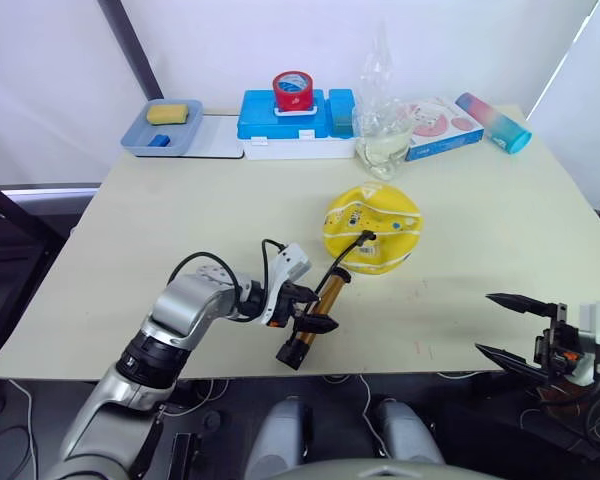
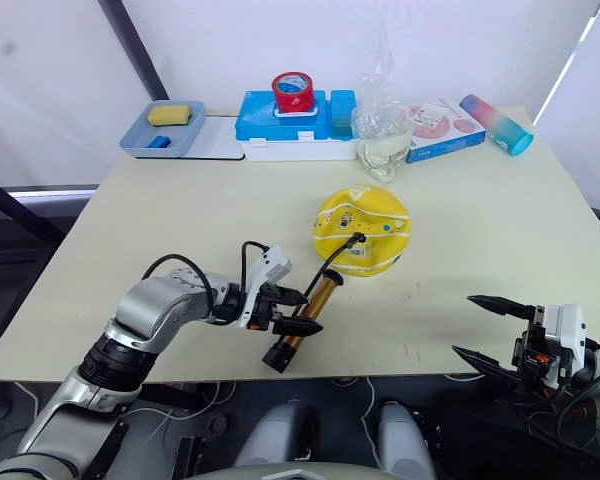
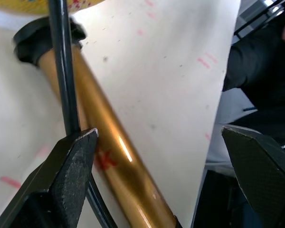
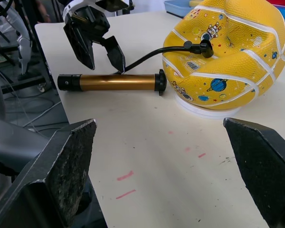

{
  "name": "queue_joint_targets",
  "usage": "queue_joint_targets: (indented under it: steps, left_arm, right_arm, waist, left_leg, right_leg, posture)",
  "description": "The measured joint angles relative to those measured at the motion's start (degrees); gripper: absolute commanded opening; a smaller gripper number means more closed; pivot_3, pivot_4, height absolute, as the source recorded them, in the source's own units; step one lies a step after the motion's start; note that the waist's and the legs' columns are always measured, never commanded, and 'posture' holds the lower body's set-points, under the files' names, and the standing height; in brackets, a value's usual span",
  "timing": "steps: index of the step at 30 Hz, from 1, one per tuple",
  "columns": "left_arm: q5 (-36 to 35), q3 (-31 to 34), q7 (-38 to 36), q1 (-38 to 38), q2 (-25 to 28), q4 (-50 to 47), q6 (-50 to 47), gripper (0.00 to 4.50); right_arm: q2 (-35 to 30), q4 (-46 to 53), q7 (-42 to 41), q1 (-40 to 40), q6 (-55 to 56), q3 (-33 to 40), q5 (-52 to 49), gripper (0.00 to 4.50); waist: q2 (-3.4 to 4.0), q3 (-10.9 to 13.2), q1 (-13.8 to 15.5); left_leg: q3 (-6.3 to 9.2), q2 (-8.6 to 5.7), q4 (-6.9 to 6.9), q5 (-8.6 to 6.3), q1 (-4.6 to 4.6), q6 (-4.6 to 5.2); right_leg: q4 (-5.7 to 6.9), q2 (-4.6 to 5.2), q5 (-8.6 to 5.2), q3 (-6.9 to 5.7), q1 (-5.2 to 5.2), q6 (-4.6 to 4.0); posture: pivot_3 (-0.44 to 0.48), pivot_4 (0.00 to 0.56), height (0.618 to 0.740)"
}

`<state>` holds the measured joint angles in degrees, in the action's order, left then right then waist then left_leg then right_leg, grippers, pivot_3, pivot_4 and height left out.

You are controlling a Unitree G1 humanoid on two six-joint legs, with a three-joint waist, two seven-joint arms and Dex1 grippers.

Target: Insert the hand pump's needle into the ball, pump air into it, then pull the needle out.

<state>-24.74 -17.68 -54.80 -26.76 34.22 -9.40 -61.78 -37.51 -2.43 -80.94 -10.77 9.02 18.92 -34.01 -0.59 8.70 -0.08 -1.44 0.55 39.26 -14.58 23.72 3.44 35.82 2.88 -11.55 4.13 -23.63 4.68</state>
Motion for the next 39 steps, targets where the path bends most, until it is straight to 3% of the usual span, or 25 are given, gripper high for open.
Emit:
queue_joint_targets:
  steps: [20, 39]
  left_arm:
    - [1.0, -4.8, -0.7, -7.7, -4.4, 12.9, -3.2, 4.45]
    - [1.6, -13.6, -9.5, -13.5, 1.4, 14.9, -4.9, 4.45]
  right_arm:
    - [1.8, -0.1, 0.5, 0.8, 1.3, -1.0, 0.7, 4.5]
    - [2.4, -0.5, 0.9, 0.8, 2.8, -2.1, 1.9, 4.5]
  waist:
    - [0.01, 0.0, 0.0]
    - [0.0, 0.0, -0.6]
  left_leg:
    - [0.03, -0.15, 0.0, 0.01, 0.0, -0.01]
    - [0.05, -0.13, -0.02, 0.01, 0.02, -0.02]
  right_leg:
    - [0.0, 0.0, -0.01, -0.01, 0.01, 0.01]
    - [0.0, -0.01, -0.04, -0.02, -0.02, -0.01]
  posture:
    - [0.0, 0.15, 0.739]
    - [0.0, 0.15, 0.739]
